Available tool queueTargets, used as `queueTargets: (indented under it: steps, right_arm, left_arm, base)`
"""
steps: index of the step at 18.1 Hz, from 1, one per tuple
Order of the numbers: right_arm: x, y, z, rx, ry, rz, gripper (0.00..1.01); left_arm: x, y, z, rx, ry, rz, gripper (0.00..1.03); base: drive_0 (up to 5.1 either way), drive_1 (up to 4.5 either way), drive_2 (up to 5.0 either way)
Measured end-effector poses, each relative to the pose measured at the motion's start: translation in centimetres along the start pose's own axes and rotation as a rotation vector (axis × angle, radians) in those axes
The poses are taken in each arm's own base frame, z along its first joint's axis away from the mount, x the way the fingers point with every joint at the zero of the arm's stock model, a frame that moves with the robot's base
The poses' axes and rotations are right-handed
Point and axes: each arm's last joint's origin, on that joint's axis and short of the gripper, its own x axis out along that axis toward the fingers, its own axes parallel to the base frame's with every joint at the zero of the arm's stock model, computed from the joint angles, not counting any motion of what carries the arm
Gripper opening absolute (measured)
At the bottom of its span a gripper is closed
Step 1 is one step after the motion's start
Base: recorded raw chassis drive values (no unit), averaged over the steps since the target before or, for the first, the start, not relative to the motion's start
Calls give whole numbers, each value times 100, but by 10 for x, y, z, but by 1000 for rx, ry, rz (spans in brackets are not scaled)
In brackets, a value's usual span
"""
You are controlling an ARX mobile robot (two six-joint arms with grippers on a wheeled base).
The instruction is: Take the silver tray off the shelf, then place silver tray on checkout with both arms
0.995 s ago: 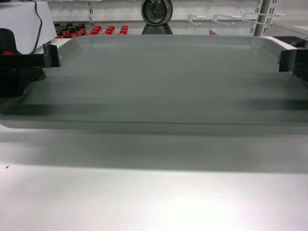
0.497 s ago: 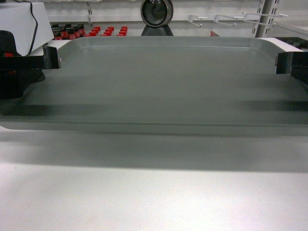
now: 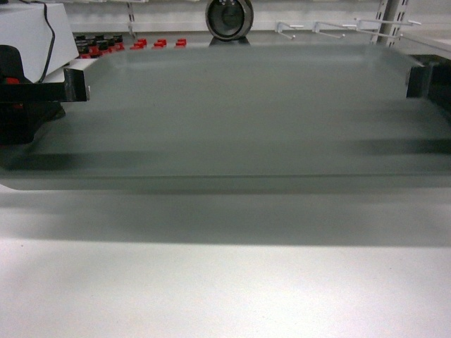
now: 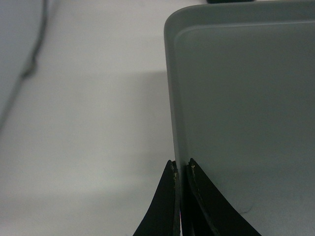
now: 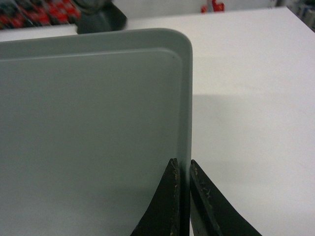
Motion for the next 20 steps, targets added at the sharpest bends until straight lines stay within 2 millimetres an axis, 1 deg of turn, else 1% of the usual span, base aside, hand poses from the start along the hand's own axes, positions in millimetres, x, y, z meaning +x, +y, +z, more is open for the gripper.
queueTargets:
  steps: [1, 2, 4, 7, 10, 12, 15, 18, 20]
  right_arm:
    - [2, 1, -1, 16, -72, 36, 3]
    - [5, 1, 0, 17, -111, 49, 3]
    - [10, 2, 0, 20, -119, 73, 3]
    - [23, 0, -9, 15, -40, 67, 3]
    - [38, -6, -20, 6, 55, 39, 3]
    - [48, -9, -23, 8, 92, 31, 3]
    - [70, -12, -27, -3, 118, 30, 3]
    - [82, -11, -25, -28, 118, 31, 3]
    - [85, -11, -25, -44, 114, 32, 3]
  left_arm:
    - [1, -6, 1, 43, -83, 73, 3]
    - [2, -9, 3, 79, -124, 163, 3]
    - [7, -12, 1, 138, -135, 241, 3]
    - [22, -14, -13, 183, -76, 250, 3]
    - [40, -17, -24, 209, -4, 232, 3]
    - [49, -19, -25, 213, 12, 229, 3]
    - [63, -22, -23, 219, 33, 245, 3]
    - [70, -22, -23, 220, 48, 258, 3]
    - [72, -22, -23, 221, 59, 265, 3]
  base:
    - [0, 0, 0]
    - [0, 0, 0]
    - [0, 0, 0]
    - [0, 0, 0]
    - [0, 0, 0]
    - [0, 0, 0]
    - [0, 0, 0]
    - [0, 0, 0]
    - [0, 0, 0]
